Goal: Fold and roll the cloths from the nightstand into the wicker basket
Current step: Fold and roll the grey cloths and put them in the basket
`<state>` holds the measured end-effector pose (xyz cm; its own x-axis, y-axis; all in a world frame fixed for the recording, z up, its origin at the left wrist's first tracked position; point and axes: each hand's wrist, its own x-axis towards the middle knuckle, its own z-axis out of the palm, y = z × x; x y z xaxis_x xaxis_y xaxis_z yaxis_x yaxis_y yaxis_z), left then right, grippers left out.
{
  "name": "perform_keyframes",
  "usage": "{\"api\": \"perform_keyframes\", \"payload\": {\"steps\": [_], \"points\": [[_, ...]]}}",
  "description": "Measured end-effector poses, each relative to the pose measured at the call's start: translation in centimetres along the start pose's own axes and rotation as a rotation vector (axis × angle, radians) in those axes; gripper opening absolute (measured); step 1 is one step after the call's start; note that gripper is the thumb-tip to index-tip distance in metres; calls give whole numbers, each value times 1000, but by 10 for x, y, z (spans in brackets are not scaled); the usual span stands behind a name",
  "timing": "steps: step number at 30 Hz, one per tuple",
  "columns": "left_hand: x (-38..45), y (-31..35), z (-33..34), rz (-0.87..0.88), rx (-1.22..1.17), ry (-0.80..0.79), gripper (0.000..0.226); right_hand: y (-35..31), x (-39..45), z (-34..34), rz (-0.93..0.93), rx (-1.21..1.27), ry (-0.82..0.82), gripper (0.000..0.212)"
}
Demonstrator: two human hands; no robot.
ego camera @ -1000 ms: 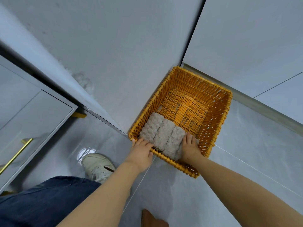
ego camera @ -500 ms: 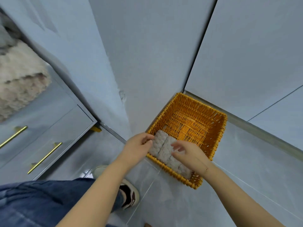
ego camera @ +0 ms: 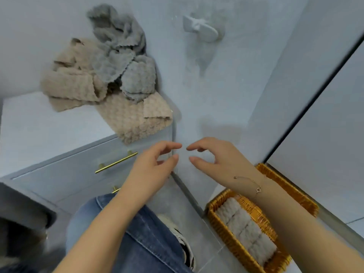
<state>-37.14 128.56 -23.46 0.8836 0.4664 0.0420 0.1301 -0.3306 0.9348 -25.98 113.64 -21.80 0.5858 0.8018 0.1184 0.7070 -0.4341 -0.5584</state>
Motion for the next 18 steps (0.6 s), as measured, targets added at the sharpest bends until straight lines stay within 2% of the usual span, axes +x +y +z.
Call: {"api": "perform_keyframes", "payload": {"steps": [4, 9, 15, 18], "points": [[2, 0, -60, 34, -11, 105, 23, -49, 51, 3, -114, -27, -11, 26], [17, -12, -133, 91, 99, 247, 24, -96, 110, 20, -221, -66, -63, 24], [48, -53, -208, 5, 114, 352, 22, -134, 188, 43, -256, -169, -64, 20], [62, -68, -230, -77, -58, 397, 22, -144, 229, 51, -274, -230, -45, 19]]}}
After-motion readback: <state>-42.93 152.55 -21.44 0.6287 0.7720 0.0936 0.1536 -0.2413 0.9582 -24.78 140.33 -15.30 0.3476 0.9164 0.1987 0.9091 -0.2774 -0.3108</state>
